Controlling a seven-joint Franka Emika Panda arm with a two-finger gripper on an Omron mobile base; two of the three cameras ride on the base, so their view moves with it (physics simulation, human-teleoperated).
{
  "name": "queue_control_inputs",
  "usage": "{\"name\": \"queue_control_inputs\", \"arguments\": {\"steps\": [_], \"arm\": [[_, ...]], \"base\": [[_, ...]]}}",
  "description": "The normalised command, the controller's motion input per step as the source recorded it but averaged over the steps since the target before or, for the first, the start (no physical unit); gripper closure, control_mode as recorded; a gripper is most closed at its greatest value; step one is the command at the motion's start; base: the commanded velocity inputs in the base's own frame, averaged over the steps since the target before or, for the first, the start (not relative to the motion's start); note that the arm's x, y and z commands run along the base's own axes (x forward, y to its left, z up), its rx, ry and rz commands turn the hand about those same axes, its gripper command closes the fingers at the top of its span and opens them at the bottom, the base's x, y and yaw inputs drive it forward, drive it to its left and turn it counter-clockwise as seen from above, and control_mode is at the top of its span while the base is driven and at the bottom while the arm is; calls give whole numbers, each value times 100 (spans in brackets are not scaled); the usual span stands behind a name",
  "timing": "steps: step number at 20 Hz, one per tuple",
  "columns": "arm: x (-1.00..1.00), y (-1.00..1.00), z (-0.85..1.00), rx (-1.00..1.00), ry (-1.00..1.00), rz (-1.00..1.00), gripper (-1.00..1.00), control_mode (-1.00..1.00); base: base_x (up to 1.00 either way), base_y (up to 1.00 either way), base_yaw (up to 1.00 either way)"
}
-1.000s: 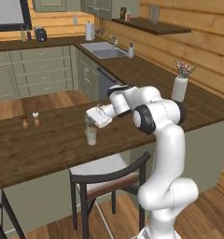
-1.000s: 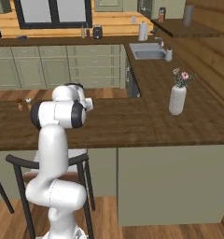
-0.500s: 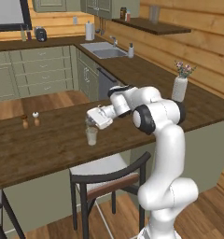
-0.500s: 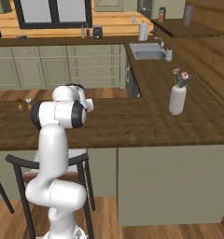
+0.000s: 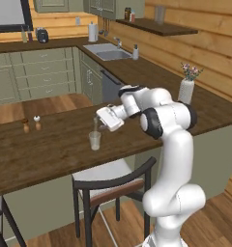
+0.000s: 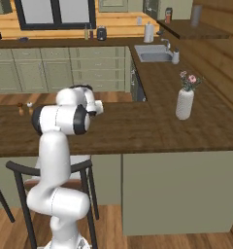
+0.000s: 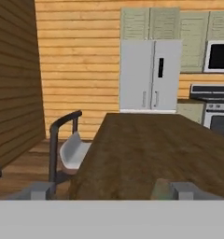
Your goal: Take a straw from the drawer in front and place it inside the glass cup on the dining counter.
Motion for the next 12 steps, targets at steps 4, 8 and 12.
{"name": "queue_control_inputs", "arguments": {"steps": [4, 8, 12], "arm": [[-16, -9, 96, -7, -15, -1, -100, -100], [-1, 0, 89, -22, -20, 0, -100, -100], [-18, 11, 65, -40, -33, 0, -100, -100]], "base": [[0, 0, 0], [0, 0, 0], [0, 0, 0]]}}
